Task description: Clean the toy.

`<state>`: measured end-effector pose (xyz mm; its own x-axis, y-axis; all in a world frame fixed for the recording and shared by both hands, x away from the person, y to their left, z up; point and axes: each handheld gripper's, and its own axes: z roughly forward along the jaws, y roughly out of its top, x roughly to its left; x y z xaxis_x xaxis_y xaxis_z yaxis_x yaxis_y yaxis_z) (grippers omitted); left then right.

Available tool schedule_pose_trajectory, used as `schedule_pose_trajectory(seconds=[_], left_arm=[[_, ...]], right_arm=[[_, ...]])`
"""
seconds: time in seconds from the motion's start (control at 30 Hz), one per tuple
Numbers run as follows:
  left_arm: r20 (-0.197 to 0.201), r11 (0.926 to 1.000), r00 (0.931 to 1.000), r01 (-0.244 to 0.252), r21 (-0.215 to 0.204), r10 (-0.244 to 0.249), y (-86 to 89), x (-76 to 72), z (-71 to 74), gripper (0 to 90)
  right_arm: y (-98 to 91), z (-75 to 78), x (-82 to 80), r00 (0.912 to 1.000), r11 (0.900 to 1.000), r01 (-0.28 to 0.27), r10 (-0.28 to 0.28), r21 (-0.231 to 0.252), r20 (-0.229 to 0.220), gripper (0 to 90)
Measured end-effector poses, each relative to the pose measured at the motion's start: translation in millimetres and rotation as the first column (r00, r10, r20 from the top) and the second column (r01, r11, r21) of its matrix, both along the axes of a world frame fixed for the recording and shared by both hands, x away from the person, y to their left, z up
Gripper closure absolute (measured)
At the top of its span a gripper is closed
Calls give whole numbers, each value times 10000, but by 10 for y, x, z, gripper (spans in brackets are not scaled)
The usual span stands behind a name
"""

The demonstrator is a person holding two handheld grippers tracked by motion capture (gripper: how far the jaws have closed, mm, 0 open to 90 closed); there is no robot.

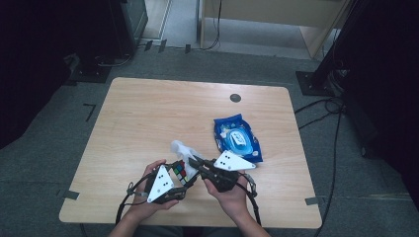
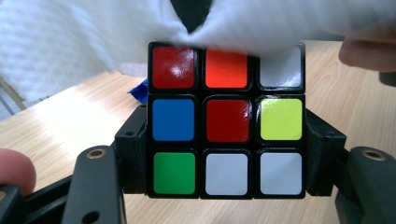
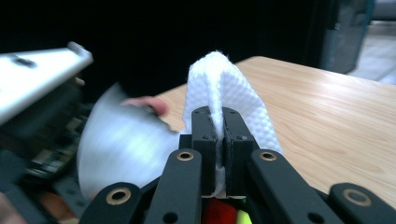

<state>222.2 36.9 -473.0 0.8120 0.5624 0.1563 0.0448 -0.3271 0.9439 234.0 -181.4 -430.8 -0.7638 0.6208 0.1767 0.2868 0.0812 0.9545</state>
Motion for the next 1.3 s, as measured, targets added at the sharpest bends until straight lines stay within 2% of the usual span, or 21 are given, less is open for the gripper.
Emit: schedule_pose_trajectory(seconds=[0.1,0.17,0.23,0.3,0.33,0.37,0.43,0.47,0.53,0.57,0.73,0.83,0.93,1.03,1.07,1.1,1.13,1.17,1.2,1.23,1.3], left_arm=[[-79,9997,9999,-86,-224,84,49,22,37,341],[-104,9994,9998,-158,-301,155,73,30,46,341],[-118,9987,9997,-234,-461,229,116,47,60,341],[-141,9978,9995,-281,-608,273,153,59,79,341],[-141,9978,9995,-281,-608,273,153,59,79,341],[-101,9973,9994,-331,-656,325,169,66,85,341],[-88,9973,9990,-448,-578,444,191,76,82,341],[-88,9973,9984,-560,-476,556,211,94,63,340],[-131,9968,9979,-634,-488,628,218,102,54,341],[-162,9966,9977,-669,-472,662,234,117,46,341],[-173,9964,9975,-700,-476,692,235,122,43,340],[-200,9962,9970,-757,-439,749,239,131,32,341],[-255,9952,9959,-876,-440,866,243,147,16,340],[-291,9946,9950,-966,-368,955,239,158,-2,340],[-291,9946,9950,-966,-368,955,239,158,-2,341],[-330,9943,9945,-1002,-354,991,233,162,-7,341],[-330,9943,9945,-1002,-354,991,233,162,-7,341],[-310,9940,9942,-1039,-339,1029,220,162,-8,341],[-310,9940,9942,-1039,-339,1029,220,162,-8,340],[-316,9938,9940,-1062,-335,1052,200,158,-12,340],[-298,9937,9938,-1081,-296,1072,177,149,-17,341]], right_arm=[[-54,-58,43,9984,9982,531,-526,-289,195,864],[-63,-72,51,9976,9970,642,-631,-430,270,864],[-115,-153,97,9954,9933,950,-938,-658,202,862],[-147,-237,151,9920,9842,1261,-1248,-1246,181,859],[-147,-237,151,9920,9842,1261,-1248,-1246,181,859],[-203,-354,232,9850,9695,1680,-1723,-1785,-92,855],[-231,-386,258,9821,9644,1820,-1880,-1917,-137,853],[-293,-432,303,9726,9523,2198,-2306,-2116,-277,848],[-321,-435,318,9687,9480,2343,-2463,-2155,-304,848],[-364,-420,332,9628,9426,2563,-2686,-2142,-301,844],[-409,-415,357,9563,9351,2744,-2898,-2241,-381,822],[-423,-412,364,9516,9307,2896,-3050,-2236,-369,729],[-436,-328,338,9483,9372,3058,-3155,-1677,-341,590],[-419,-222,289,9586,9583,2726,-2781,-855,-613,540],[-419,-222,289,9586,9583,2726,-2781,-855,-613,540],[-366,-138,242,9740,9781,2073,-2081,-181,-897,504],[-366,-138,242,9740,9781,2073,-2081,-181,-897,504],[-279,-70,197,9843,9892,1440,-1402,285,-1077,464],[-279,-70,197,9843,9892,1440,-1402,285,-1077,464],[-193,-26,156,9868,9931,995,-904,623,-1344,420],[-118,-9,129,9842,9923,756,-584,984,-1672,385]])
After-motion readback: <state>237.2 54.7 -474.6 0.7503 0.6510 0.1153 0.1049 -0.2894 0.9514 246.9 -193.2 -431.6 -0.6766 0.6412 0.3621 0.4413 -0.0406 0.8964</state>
